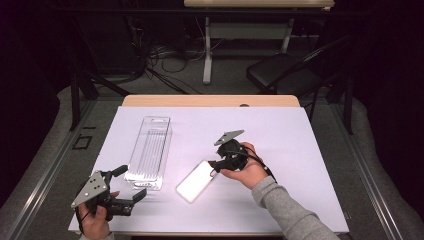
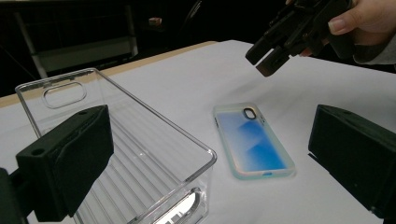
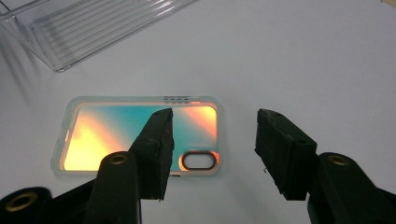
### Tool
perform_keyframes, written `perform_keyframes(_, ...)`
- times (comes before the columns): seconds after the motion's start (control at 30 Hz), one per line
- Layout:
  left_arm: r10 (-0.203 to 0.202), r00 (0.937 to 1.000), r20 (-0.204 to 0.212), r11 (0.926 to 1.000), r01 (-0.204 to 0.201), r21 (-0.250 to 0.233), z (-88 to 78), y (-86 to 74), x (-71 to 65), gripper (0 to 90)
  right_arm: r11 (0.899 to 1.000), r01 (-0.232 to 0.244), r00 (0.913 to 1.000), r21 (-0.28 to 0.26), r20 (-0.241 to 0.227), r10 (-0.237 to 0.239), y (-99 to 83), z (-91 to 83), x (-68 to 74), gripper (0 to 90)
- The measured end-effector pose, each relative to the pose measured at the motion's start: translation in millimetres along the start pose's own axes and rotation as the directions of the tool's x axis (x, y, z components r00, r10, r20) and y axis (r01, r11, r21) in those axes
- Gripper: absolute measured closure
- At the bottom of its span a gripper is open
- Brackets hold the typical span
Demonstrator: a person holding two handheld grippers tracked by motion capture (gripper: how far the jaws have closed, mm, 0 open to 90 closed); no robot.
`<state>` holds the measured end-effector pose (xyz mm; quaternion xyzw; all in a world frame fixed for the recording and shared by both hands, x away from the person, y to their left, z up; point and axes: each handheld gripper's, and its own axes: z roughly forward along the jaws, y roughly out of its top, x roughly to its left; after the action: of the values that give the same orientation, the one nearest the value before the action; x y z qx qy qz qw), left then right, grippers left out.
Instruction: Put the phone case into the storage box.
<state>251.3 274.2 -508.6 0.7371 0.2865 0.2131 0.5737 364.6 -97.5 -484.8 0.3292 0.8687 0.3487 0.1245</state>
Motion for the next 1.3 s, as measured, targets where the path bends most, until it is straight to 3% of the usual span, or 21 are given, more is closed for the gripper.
perform_keyframes(0.1,-0.002,1.0000,0.000,1.0000,0.002,0.000,0.0,-0.1,0.1,0.3,1.000,-0.025,0.9996,0.019,-0.010,0.025,0.9,2.1,-0.5,46.6)
perform_keyframes(0.37,-0.002,1.0000,-0.001,1.0000,0.002,0.000,-0.5,-0.2,0.4,0.3,0.999,-0.029,0.9995,0.027,-0.012,0.029,2.3,9.9,-2.9,46.8)
perform_keyframes(0.57,-0.003,1.0000,-0.002,1.0000,0.003,0.000,-0.2,-0.3,0.5,0.3,0.995,-0.066,0.9971,0.078,-0.032,0.069,2.2,16.1,-5.0,46.3)
perform_keyframes(0.87,-0.007,1.0000,0.000,1.0000,0.007,-0.004,-0.5,-0.6,1.4,0.3,0.987,-0.079,0.9964,0.141,-0.020,0.083,0.7,26.8,-4.4,58.3)
perform_keyframes(1.3,-0.010,0.9999,-0.003,0.9999,0.010,0.000,-0.1,-1.0,2.0,0.3,0.984,-0.096,0.9954,0.153,0.008,0.096,-0.2,43.7,-7.8,66.5)
